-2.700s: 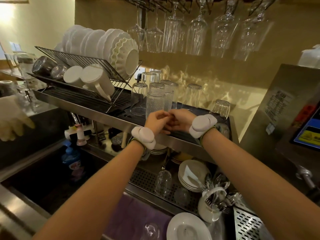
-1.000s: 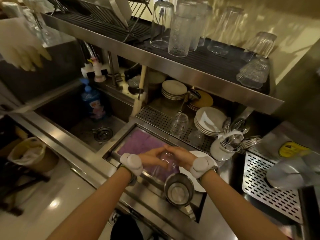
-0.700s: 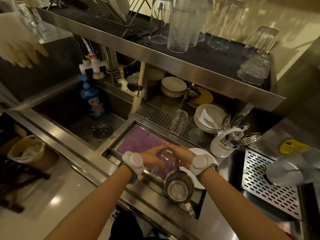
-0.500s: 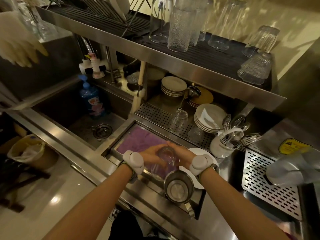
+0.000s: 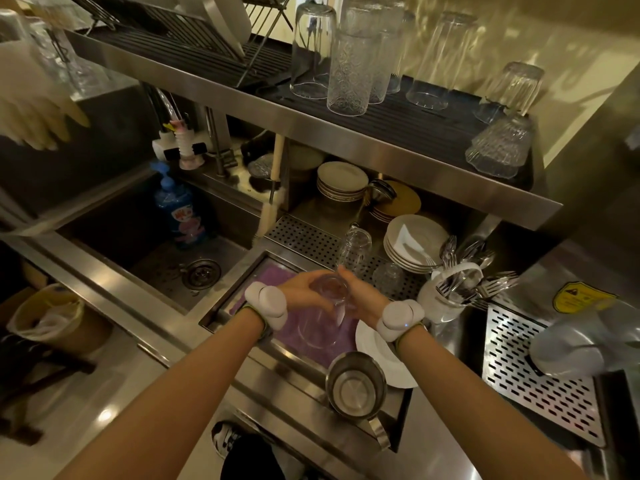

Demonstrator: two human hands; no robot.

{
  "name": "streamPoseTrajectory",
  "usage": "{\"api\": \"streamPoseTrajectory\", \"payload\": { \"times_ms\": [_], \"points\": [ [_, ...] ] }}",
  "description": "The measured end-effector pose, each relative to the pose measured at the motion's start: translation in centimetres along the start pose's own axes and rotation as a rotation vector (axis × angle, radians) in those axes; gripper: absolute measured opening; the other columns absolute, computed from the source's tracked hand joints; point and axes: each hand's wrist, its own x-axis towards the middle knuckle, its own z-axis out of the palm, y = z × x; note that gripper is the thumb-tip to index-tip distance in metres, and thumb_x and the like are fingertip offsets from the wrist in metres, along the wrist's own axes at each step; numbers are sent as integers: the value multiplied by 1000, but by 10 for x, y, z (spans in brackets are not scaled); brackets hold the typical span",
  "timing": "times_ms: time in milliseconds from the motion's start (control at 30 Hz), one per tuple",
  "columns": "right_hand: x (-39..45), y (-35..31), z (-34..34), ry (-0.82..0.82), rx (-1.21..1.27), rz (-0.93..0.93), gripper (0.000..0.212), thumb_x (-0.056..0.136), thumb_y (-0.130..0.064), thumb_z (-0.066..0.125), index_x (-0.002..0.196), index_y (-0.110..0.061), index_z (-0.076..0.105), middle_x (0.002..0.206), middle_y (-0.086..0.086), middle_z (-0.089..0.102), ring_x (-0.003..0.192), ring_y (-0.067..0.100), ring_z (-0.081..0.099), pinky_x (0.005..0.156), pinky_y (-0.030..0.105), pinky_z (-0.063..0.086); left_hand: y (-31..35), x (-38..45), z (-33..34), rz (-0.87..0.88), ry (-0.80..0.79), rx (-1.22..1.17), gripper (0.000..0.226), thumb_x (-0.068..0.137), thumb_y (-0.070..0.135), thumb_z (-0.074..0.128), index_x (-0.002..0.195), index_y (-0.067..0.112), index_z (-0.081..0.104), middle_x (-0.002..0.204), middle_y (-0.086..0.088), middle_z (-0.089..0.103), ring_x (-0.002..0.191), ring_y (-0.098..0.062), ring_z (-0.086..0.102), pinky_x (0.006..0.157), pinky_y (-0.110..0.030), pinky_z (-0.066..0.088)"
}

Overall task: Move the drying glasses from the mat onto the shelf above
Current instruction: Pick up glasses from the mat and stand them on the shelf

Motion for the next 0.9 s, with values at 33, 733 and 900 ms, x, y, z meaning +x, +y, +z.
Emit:
{"api": "streamPoseTrajectory", "payload": {
  "times_ms": [33,733,900],
  "points": [
    [0,-5,-1,-13,4,-33,48,94,-53,37,91,-14,65,68,-3,72,64,6,66,66,25,54,6,1,-3,16,13,4,59,73,-12,67,126,8,51,109,-4,61,102,-14,58,88,-18,48],
    [-63,-122,10,-50,90,-516,74,87,-73,9,120,-31,60,118,1,67,110,18,61,94,38,49,127,-9,-51,501,315,-215,35,75,18,75,108,21,63,101,4,73,96,-6,68,76,-14,53],
    [-79,-147,11,-67,100,-543,83,85,-74,11,131,-21,54,128,9,62,121,25,56,110,46,38,152,-13,-54,563,378,-224,29,71,27,77,98,28,66,96,7,75,94,-8,70,75,-16,53]
  ]
}}
